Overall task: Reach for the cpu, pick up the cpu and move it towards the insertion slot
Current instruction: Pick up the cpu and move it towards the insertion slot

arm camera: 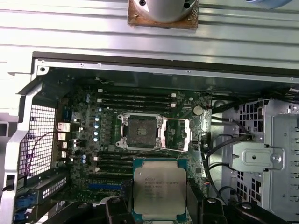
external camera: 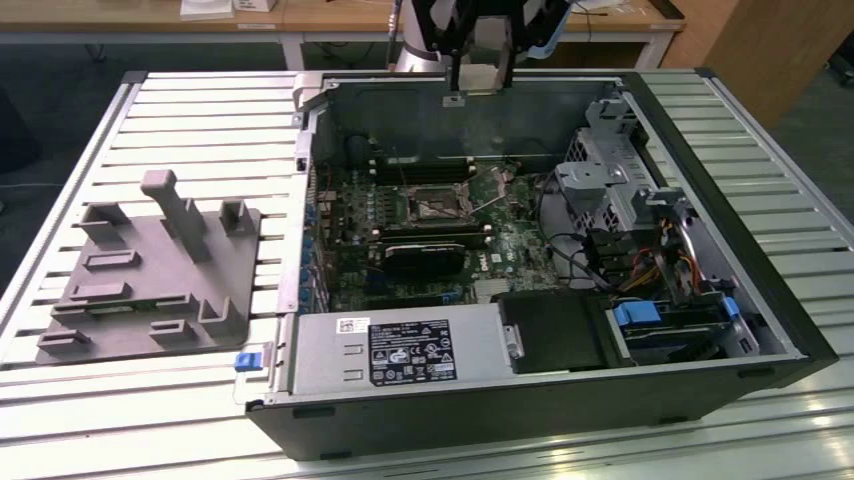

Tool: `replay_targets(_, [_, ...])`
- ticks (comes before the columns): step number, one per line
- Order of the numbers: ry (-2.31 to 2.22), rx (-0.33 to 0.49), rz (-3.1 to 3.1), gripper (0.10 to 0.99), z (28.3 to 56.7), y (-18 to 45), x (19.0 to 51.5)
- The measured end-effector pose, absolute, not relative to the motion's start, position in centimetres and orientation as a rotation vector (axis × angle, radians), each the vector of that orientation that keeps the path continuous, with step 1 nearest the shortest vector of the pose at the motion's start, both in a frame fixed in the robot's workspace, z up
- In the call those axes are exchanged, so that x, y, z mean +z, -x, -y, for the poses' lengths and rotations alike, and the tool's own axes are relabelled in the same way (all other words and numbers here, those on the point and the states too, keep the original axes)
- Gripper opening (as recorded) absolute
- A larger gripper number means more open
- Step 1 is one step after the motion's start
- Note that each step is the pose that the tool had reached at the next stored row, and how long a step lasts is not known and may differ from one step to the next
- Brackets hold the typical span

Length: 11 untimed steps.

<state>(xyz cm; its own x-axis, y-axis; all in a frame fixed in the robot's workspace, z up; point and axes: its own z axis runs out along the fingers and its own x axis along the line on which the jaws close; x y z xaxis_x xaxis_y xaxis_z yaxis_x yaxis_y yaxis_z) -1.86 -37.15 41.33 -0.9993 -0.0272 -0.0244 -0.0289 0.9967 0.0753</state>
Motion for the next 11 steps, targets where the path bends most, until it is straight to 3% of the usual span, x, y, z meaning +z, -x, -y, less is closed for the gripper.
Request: replay_targets(11, [0.021,0.116,-3.116,0.541,37.0,1.9,39.9])
